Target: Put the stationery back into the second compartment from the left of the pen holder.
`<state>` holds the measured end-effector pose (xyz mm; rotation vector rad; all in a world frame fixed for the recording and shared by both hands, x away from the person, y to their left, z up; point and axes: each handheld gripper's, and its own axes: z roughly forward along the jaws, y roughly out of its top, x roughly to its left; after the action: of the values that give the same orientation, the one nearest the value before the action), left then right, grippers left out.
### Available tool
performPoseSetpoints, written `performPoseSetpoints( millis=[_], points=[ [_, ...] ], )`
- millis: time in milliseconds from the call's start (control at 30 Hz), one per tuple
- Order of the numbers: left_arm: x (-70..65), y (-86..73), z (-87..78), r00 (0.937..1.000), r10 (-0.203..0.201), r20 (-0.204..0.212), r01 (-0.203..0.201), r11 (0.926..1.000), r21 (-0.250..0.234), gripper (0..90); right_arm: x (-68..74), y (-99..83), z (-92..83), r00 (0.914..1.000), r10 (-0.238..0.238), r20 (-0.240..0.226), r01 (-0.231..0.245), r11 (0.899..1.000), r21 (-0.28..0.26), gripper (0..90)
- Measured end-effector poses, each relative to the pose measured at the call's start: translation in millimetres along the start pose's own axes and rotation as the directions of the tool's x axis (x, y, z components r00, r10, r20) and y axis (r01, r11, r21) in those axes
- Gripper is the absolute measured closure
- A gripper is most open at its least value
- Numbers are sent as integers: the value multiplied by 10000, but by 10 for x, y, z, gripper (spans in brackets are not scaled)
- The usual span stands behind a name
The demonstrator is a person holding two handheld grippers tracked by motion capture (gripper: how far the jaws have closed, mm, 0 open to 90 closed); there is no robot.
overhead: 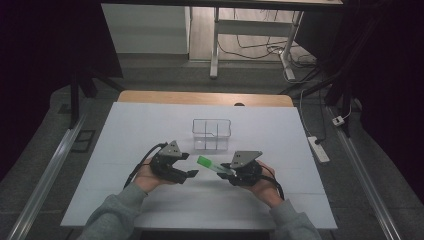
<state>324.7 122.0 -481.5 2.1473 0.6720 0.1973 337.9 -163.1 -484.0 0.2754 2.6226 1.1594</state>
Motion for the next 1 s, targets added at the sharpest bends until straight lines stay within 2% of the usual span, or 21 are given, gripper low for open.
performPoseSetpoints(
  millis=[67,200,367,533,633,833,933,1000],
  points=[
    [-1,-1,-5,9999,-125,-4,125,9998,-149,278,1,1,-5,10000,7,76,-7,10000,-63,655],
    [2,8,2,9989,-391,241,399,9987,-314,272,2,2,-7,9997,11,262,-5,9998,-198,655],
    [14,17,7,9942,-923,554,962,9928,-718,269,16,-2,11,9996,91,252,-84,9996,-287,655],
    [7,27,13,9919,-1086,657,1141,9897,-868,269,46,0,38,9995,-5,318,13,9997,-258,655],
    [6,37,49,9884,-1300,786,1370,9864,-912,273,58,2,54,9994,-29,355,39,9995,-302,654],
    [27,55,144,9757,-1775,1287,1895,9780,-876,313,91,12,59,9980,-252,586,282,9983,-505,655],
    [52,57,176,9627,-2049,1769,2240,9699,-956,349,108,18,69,9973,-314,660,350,9979,-537,654],
    [54,57,189,9572,-2090,2000,2322,9675,-1002,392,122,20,83,9973,-388,620,418,9980,-472,654]
  ],
)
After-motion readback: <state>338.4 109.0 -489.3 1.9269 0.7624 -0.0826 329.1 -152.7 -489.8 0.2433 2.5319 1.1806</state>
